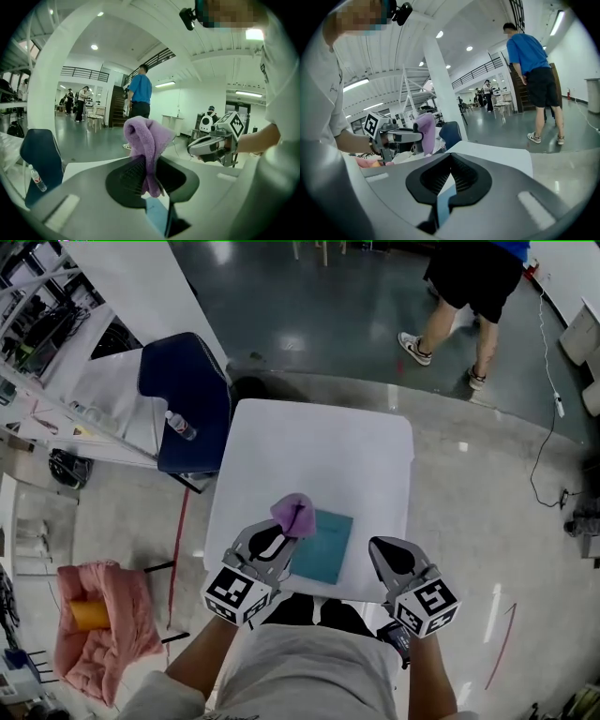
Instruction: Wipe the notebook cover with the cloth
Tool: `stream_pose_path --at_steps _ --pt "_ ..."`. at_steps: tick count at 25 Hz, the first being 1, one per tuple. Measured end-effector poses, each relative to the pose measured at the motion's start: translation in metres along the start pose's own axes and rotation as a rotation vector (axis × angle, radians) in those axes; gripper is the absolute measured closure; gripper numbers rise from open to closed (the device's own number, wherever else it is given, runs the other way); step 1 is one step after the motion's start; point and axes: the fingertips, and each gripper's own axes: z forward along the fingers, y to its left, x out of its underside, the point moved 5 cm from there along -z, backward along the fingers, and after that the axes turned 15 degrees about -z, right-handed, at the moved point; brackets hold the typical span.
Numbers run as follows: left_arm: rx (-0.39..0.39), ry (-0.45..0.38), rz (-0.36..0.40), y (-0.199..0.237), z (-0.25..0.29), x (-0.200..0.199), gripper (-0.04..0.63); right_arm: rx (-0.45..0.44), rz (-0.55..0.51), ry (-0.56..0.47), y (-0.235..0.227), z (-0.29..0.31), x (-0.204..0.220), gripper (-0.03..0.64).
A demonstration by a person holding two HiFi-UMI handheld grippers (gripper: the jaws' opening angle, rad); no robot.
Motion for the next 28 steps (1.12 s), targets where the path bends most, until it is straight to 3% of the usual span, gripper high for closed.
stream_pose_path --at_steps 12,28 --pt "-0.008 0.090 0.022 0.026 0.026 0.020 0.534 0.024 0.058 0.052 -0.020 0.014 0.029 0.601" --pt "0.017 0.220 0.111 0.044 0.064 0.068 0.534 0.033 0.130 0.105 -0.019 0.030 0.082 0.601"
